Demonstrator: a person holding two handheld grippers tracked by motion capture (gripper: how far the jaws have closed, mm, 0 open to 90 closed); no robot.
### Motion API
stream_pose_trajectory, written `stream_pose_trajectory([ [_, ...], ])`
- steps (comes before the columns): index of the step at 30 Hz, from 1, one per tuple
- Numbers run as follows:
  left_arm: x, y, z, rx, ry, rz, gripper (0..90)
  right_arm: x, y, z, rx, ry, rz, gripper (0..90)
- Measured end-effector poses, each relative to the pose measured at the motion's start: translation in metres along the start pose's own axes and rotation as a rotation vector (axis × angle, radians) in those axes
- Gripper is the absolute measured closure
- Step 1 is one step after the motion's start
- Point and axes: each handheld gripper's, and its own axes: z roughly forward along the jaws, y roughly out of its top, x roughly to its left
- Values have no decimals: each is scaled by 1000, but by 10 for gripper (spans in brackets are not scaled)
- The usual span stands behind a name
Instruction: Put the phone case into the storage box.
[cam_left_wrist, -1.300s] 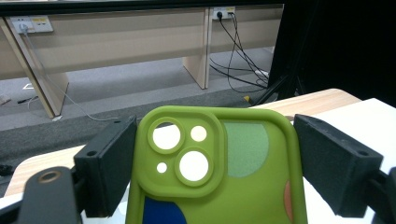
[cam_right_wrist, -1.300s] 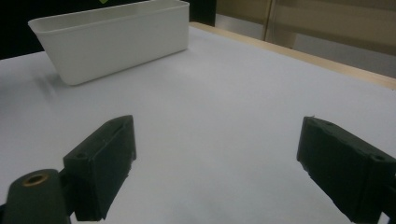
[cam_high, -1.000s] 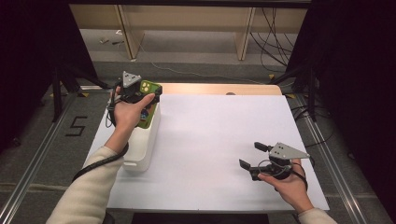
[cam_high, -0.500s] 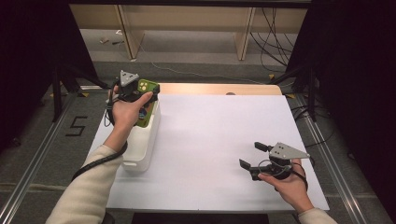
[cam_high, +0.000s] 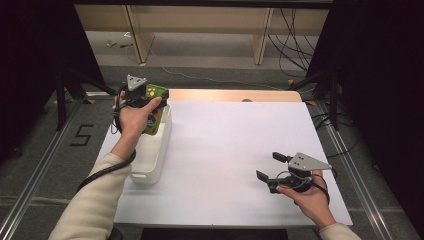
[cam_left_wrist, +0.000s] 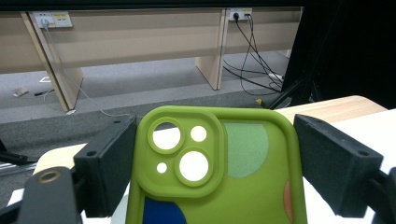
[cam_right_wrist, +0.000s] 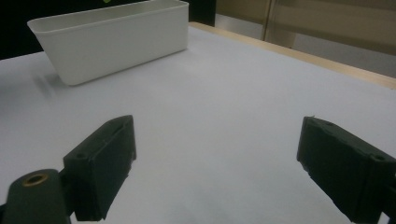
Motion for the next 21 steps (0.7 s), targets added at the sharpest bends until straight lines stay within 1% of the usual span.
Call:
stream_pose_trajectory([
  [14, 9, -2, 7, 11, 25, -3, 162, 0, 0, 0, 0, 0, 1, 128],
  [16, 11, -3, 8, 11, 31, -3, 162, 0, 0, 0, 1, -1, 0, 128],
  [17, 12, -4, 8, 19, 47, -9, 162, 0, 0, 0, 1, -1, 1, 128],
  [21, 14, -4, 10, 25, 54, -12, 162, 0, 0, 0, -1, 0, 1, 128],
])
